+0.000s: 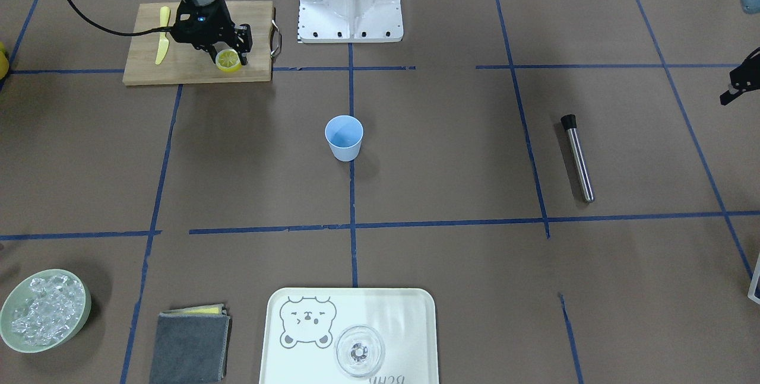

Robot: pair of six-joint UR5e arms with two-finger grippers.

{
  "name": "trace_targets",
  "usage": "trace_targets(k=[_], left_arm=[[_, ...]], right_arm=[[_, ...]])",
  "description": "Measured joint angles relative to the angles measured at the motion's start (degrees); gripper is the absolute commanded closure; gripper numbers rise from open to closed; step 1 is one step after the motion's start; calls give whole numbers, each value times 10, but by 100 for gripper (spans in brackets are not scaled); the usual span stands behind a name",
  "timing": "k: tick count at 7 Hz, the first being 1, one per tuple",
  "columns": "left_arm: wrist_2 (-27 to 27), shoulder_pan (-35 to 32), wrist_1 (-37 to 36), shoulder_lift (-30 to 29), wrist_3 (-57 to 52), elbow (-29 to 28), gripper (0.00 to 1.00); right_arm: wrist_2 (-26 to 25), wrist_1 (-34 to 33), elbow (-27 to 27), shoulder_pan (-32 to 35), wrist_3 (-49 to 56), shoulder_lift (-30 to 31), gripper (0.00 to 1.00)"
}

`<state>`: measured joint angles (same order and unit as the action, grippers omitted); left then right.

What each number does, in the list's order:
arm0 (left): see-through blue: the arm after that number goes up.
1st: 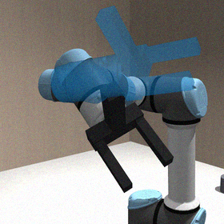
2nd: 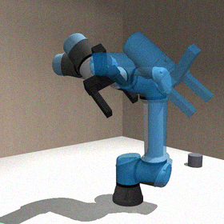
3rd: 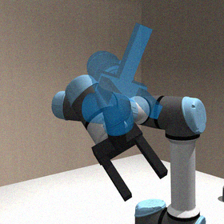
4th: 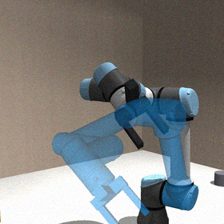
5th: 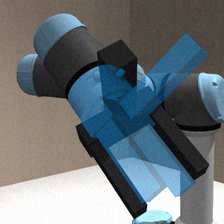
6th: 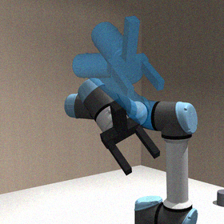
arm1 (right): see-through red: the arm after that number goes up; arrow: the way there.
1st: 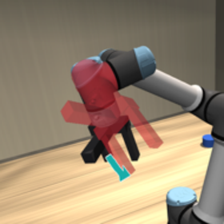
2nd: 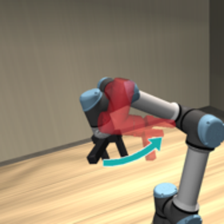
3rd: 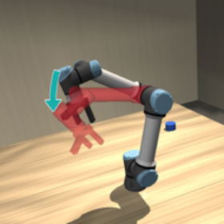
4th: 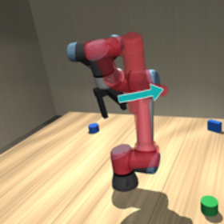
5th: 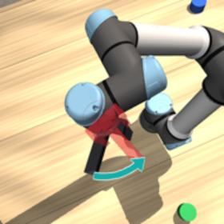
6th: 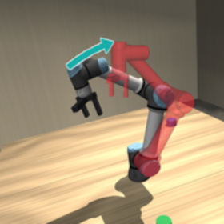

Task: Squeeze lemon into cup
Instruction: 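Lower the right gripper and close it on the yellow lemon slice, then carry the lemon slice with the right gripper and lower it into the blue cup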

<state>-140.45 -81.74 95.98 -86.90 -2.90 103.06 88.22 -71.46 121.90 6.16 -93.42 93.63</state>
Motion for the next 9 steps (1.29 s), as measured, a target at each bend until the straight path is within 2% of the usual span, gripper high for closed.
trace_targets(k=[9], left_arm=[[-1, -1, -1, 3, 0, 3, 0]], right_arm=[[1, -1, 43, 52, 1, 1, 45]])
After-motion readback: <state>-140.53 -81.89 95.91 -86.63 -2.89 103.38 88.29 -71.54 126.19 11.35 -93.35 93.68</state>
